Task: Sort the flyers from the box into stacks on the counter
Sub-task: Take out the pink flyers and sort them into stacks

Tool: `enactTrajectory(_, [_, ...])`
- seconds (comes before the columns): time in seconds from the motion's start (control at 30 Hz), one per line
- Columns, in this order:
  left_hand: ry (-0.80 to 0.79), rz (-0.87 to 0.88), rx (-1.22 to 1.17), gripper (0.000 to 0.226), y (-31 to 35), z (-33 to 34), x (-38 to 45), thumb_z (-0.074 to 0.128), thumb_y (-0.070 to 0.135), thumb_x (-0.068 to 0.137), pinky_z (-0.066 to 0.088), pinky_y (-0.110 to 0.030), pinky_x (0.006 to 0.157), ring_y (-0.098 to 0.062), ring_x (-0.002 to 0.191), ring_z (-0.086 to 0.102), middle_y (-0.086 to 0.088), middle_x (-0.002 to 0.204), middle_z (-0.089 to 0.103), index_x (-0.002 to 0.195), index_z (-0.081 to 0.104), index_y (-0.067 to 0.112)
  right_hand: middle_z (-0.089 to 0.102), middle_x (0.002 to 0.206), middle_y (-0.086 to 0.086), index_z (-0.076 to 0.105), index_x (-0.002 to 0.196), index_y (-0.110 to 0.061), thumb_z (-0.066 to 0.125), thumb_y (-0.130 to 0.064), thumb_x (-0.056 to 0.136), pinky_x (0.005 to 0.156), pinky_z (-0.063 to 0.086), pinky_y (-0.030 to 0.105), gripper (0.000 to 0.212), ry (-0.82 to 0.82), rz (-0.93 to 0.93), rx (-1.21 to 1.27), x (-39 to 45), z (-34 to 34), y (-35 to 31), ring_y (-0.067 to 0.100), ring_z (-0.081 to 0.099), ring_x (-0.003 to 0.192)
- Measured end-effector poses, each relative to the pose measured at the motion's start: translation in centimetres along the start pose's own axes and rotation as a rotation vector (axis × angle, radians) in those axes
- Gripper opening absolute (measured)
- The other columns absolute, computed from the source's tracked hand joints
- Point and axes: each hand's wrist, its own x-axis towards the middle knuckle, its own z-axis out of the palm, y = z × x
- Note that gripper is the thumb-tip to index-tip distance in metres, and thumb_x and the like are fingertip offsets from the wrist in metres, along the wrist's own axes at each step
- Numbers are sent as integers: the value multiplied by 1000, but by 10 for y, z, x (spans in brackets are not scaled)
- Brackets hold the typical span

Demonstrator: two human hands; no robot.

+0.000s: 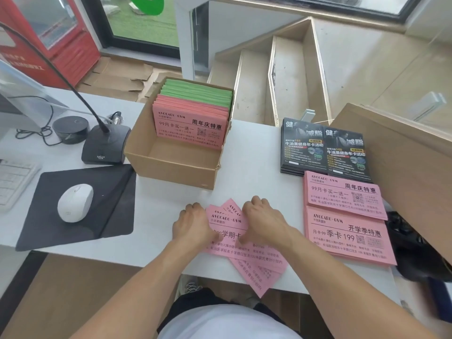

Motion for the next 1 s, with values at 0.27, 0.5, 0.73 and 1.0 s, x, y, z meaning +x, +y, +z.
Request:
enactTrajectory(0.27, [-86,36,-89,74,2,0,-5,92,36,66,50,-37,71,-28,95,64,-3,106,61,112,38,14,55,117,2,39,133,-19,94,-38,62,90,50,41,92,-38,32,109,-8,7,-4,23,50,110])
enactTrajectory(0.5, [-88,89,-192,94,-7,4,-12,92,36,66,53,-36,80,-21,101,63,2,116,60,140,36,22,60,99,-1,60,99,-19,91,-27,65,74,55,36,47,-107,57,167,-17,5,-5,20,59,93])
enactTrajectory(0.73, [-83,222,-782,27,-15,-2,-11,87,14,76,52,-34,71,-17,80,67,5,86,73,90,65,19,62,74,-6,49,96,-30,58,-9,81,57,34,36,27,357,-122,-28,-37,-14,-9,25,57,69])
enactTrajectory(1.0, [105,280,-1011,32,-17,0,-9,84,4,79,49,-12,75,-9,85,69,1,93,75,103,67,18,71,108,-11,61,124,-35,52,-37,100,78,41,32,26,381,-183,-15,-32,-25,6,17,65,102])
